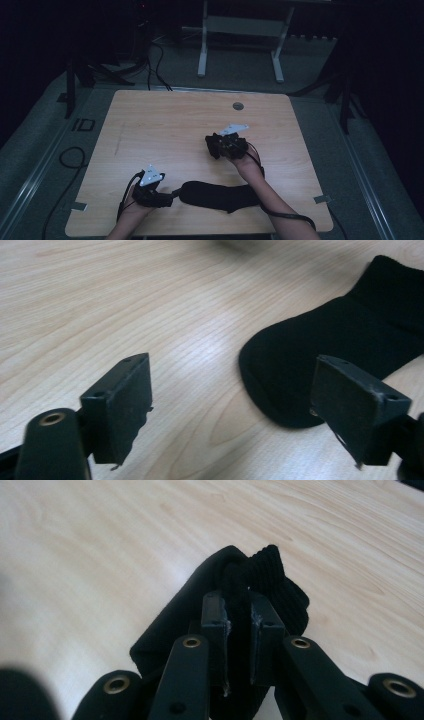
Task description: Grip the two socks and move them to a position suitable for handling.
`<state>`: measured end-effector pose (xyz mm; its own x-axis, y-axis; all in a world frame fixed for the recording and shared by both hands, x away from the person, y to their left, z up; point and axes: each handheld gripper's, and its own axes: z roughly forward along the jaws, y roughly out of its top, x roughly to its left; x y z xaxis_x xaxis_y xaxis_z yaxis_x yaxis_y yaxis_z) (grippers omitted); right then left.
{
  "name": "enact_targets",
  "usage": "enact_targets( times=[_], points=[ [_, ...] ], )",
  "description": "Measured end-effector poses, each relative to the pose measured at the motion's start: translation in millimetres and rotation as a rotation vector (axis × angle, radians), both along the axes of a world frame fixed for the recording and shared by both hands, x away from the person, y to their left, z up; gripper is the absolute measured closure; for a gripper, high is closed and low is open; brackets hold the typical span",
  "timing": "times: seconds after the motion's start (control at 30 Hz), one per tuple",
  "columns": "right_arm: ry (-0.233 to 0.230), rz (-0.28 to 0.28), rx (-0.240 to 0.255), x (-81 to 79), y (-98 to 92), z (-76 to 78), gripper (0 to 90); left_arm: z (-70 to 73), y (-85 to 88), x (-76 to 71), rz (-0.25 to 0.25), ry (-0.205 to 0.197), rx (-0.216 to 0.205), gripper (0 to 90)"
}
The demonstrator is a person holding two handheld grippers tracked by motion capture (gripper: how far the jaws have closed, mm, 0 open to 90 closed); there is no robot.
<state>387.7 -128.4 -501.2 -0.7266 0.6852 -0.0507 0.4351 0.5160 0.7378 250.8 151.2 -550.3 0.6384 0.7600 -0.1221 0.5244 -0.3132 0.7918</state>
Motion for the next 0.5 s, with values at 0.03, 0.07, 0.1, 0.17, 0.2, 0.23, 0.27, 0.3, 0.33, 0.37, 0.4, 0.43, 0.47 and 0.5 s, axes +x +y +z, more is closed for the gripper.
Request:
enact_targets(
  times=[0.03, 0.07, 0.1, 0.17, 0.2, 0.23, 0.27, 0.3, 0.33, 0.37, 0.4, 0.43, 0.47, 0.5],
  points=[
    [0.000, 0.000, 0.000, 0.0, 0.0, 0.0, 80.4, 0.0, 0.0, 0.0, 0.000, 0.000, 0.000, 18.3],
    [0.001, -0.001, 0.013, -8.0, -4.2, 1.3, 80.3, 0.7, -1.9, -1.1, -0.002, -0.004, 0.003, 18.3],
    [-0.001, 0.001, 0.022, -21.7, -10.2, 2.0, 80.3, 0.9, -3.1, -1.5, -0.004, -0.006, 0.001, 18.3],
    [-0.017, -0.008, 0.013, -35.3, -14.7, -0.2, 80.3, 1.4, -4.8, -1.8, -0.005, -0.012, -0.002, 18.3],
    [-0.027, -0.018, 0.001, -40.3, -16.3, -2.6, 80.2, 1.6, -5.7, -1.7, -0.008, -0.015, -0.005, 18.3],
    [-0.029, -0.021, -0.010, -43.4, -17.4, -5.9, 80.2, 1.8, -6.9, -1.7, -0.009, -0.018, -0.003, 18.2],
    [-0.026, -0.035, -0.015, -45.2, -18.3, -9.9, 80.2, 2.0, -8.2, -1.7, -0.010, -0.021, 0.000, 18.3],
    [-0.022, -0.049, -0.017, -45.5, -19.0, -14.5, 80.2, 2.2, -9.8, -1.7, -0.014, -0.024, -0.001, 18.2],
    [-0.015, -0.055, -0.026, -45.0, -18.8, -19.2, 80.2, 2.6, -11.3, -1.5, -0.018, -0.026, 0.003, 18.3],
    [-0.011, -0.060, -0.029, -44.0, -18.3, -23.8, 80.2, 3.1, -13.0, -1.1, -0.020, -0.028, 0.007, 18.2],
    [-0.004, -0.067, -0.029, -42.5, -17.6, -27.7, 80.1, 4.1, -15.1, -0.5, -0.027, -0.028, 0.005, 18.2],
    [-0.020, -0.086, -0.038, -40.3, -16.1, -32.2, 80.0, 4.7, -16.2, 0.0, -0.029, -0.030, 0.008, 18.3],
    [-0.031, -0.096, -0.048, -38.5, -15.5, -34.8, 79.8, 5.5, -17.9, 1.0, -0.032, -0.031, 0.013, 18.3],
    [-0.016, -0.106, -0.050, -35.1, -14.8, -38.6, 79.1, 6.1, -19.6, 2.1, -0.038, -0.030, 0.013, 18.3]
  ],
)
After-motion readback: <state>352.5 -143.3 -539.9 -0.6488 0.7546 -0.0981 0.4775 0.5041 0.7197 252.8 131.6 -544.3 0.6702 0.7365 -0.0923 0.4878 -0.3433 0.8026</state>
